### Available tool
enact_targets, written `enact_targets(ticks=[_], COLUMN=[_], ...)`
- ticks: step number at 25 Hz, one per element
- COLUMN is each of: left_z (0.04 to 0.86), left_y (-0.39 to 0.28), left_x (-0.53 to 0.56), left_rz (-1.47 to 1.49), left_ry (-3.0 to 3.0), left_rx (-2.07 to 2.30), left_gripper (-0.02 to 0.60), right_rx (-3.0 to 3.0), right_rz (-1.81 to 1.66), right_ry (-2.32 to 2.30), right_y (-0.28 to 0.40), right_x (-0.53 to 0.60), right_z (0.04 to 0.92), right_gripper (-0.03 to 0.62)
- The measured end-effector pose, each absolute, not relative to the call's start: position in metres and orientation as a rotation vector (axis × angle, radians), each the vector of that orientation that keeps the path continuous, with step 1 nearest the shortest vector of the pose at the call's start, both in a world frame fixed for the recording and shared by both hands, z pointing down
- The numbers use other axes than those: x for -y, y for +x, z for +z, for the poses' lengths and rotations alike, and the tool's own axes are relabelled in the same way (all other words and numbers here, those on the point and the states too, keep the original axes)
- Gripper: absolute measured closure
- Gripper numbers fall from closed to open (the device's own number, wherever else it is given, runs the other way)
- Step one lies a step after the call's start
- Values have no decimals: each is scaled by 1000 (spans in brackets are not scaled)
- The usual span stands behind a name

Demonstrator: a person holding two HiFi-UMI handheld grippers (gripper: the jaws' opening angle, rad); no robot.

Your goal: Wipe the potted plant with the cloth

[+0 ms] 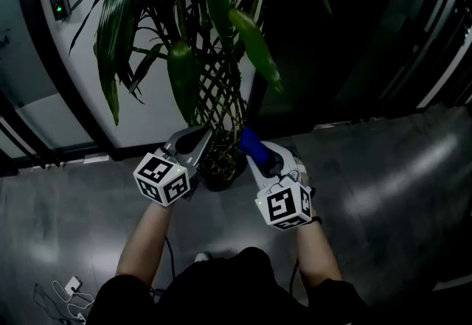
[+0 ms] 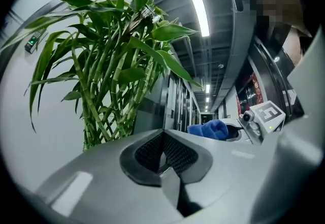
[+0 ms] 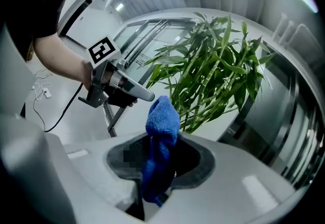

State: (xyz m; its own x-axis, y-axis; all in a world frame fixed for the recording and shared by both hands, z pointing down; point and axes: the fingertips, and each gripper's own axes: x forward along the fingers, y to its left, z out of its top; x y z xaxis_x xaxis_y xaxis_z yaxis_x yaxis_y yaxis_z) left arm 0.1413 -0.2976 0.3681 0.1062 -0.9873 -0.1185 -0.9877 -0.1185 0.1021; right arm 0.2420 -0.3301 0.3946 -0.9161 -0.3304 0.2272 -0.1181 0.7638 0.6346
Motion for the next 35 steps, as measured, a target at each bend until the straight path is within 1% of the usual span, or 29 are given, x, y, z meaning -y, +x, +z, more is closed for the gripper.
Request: enact_targets(ticks=[5, 8, 12, 15, 17, 21, 27, 31, 35], left_z=[354, 339, 305, 289, 276, 247, 219, 214, 210], left_y=[149, 165, 181, 183, 181, 174, 155, 146, 140], left_x=[323, 345, 357, 364, 366, 361, 371, 371, 367], left_rz=[237, 238, 305, 286, 252, 276, 180, 175, 147], left_ry=[-2217, -2112, -1946, -1866, -1839, -1832, -1802, -1787, -1784], left_rx=[-2147, -2208, -2253, -2299, -2313, -2294, -2310, -2325, -2316], left_gripper=[575, 575, 575, 575, 575, 575, 575, 575, 575], right_rx=[2744, 2791, 2802, 2813, 2825, 2897, 2968, 2973, 2875], right_rz=[-915, -947, -1126, -1244, -1310, -1405, -1609, -1683, -1796], right_ry=[285, 191, 44, 0, -12, -1, 10, -52, -53], right_y=[243, 257, 254, 247, 243, 239, 227, 213, 198], right_x=[374, 403, 435, 445, 445, 443, 414, 384, 367], right_z=[371, 352, 319, 298, 279, 221, 130, 108, 115], right_gripper=[485, 485, 485, 485, 485, 485, 485, 485, 485])
